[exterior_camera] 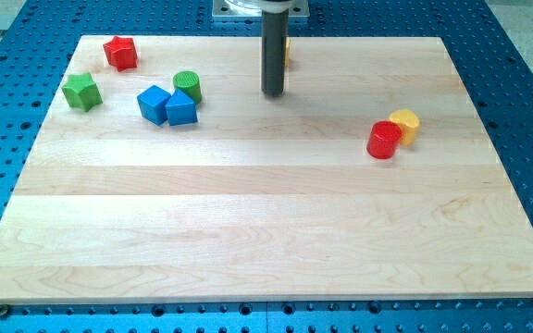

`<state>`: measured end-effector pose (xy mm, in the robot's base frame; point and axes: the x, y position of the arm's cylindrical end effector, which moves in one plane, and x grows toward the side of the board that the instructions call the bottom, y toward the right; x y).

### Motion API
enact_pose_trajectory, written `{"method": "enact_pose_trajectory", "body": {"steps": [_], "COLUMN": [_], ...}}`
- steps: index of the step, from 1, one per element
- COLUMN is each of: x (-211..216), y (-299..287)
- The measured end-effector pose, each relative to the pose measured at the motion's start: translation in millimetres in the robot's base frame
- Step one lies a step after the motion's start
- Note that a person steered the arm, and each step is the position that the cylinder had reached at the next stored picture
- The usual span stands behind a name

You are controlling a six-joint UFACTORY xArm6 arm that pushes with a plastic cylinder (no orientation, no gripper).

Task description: Move the green star to the top right of the board

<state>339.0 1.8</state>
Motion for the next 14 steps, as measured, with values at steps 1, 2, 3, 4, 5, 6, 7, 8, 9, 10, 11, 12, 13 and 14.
{"method": "enact_pose_trajectory", "body": {"steps": [1, 2, 3, 4, 5, 6, 7, 8, 9, 10, 11, 12, 13, 14], "x": [53.7, 78.5, 79.6, 47.6, 37.3, -4.1, -12.8, -31.1, -64.0, -73.5, -62.3, -54.7, -48.6, -26.2], "y": [-47.6, -84.4, -148.2, -241.7, -295.3, -272.5, -151.4, -152.3, -177.6, -109.0, -37.1, -60.0, -63.6, -81.7]}}
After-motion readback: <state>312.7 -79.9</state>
